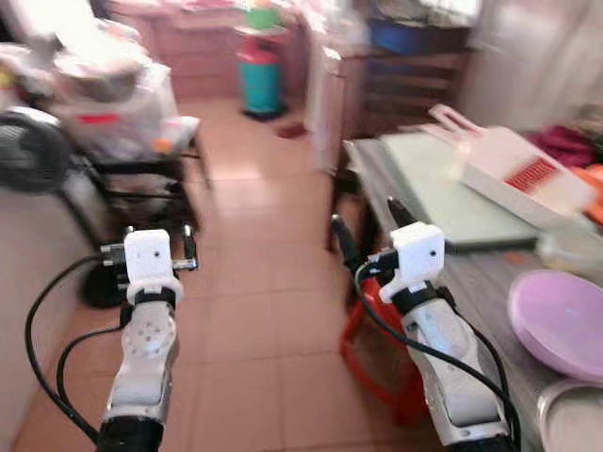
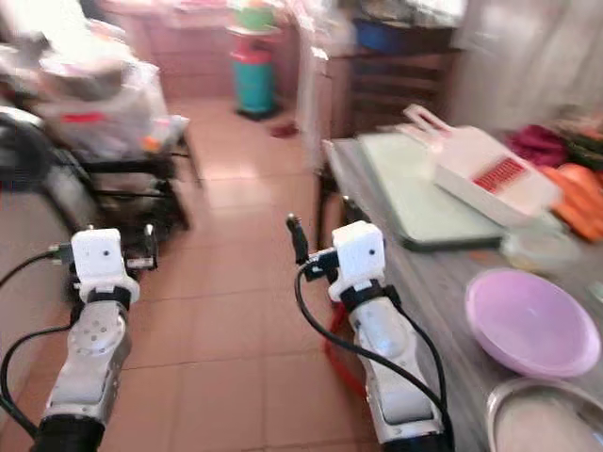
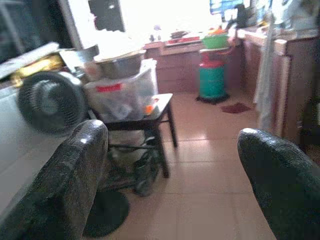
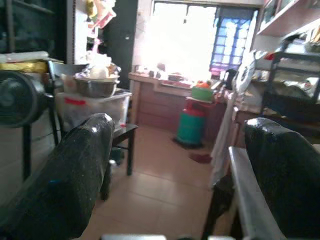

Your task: Setting the table

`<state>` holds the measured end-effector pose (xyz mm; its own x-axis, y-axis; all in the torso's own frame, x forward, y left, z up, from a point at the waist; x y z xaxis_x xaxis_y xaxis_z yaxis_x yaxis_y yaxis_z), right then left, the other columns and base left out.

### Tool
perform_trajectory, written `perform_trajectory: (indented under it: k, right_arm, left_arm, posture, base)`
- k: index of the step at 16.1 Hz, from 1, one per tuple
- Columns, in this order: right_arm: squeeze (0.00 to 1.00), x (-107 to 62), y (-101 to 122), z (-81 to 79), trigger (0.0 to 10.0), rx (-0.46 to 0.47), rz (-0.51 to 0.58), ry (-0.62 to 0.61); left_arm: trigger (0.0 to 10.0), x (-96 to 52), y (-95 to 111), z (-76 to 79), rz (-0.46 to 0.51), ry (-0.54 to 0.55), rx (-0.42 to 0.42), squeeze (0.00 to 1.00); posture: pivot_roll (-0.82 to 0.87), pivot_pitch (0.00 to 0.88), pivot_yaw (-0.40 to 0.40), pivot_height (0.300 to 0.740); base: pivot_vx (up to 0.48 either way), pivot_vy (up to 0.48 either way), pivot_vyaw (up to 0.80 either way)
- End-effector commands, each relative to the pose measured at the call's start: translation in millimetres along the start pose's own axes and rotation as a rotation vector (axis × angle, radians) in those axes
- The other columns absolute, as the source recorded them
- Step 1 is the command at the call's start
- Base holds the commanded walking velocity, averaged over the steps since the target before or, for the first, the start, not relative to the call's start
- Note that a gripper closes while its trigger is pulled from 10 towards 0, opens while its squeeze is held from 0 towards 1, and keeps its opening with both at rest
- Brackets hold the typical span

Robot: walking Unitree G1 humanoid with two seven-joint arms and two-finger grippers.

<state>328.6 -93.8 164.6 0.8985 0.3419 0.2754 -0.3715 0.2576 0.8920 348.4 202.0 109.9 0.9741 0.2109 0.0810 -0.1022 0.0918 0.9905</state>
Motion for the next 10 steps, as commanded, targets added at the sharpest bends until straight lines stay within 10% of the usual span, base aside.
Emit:
perform_trajectory:
  k: [1,6,10]
  right_arm:
    - [0.0,0.0,-6.7,8.5,10.0,0.017,-0.031,-0.038]
    - [0.0,3.7,-15.3,15.5,10.0,0.058,-0.061,-0.086]
    - [0.0,2.7,-21.0,19.8,10.0,0.091,-0.085,-0.123]
  left_arm:
    - [10.0,0.3,-6.3,4.8,-0.04,-0.018,-0.02,0.0]
    - [10.0,-0.6,-19.9,8.6,-0.105,-0.085,-0.036,0.0]
    - [10.0,0.1,-23.6,14.2,-0.12,-0.109,-0.056,0.0]
  posture:
    - [0.07,0.0,0.01,0.74]
    - [0.09,0.0,0.003,0.74]
    - [0.09,0.0,0.002,0.74]
  base:
    - [0.0,0.0,0.8]
    - [0.0,0.0,0.74]
    - [0.0,0.0,0.0]
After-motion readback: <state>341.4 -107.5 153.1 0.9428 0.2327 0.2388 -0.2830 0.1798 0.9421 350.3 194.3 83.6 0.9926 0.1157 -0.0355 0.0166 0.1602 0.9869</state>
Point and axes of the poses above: a point about 5 cm out from each wrist's last joint towards the gripper, its own x axis pointing out of the wrist towards the gripper, its own y axis along the axis of the wrist's last joint, z = x × y, the point moved 5 cm from there along x, pointing out of the wrist towards the gripper, and after that the axes turned 13 degrees about -x, right-handed, at the moved point
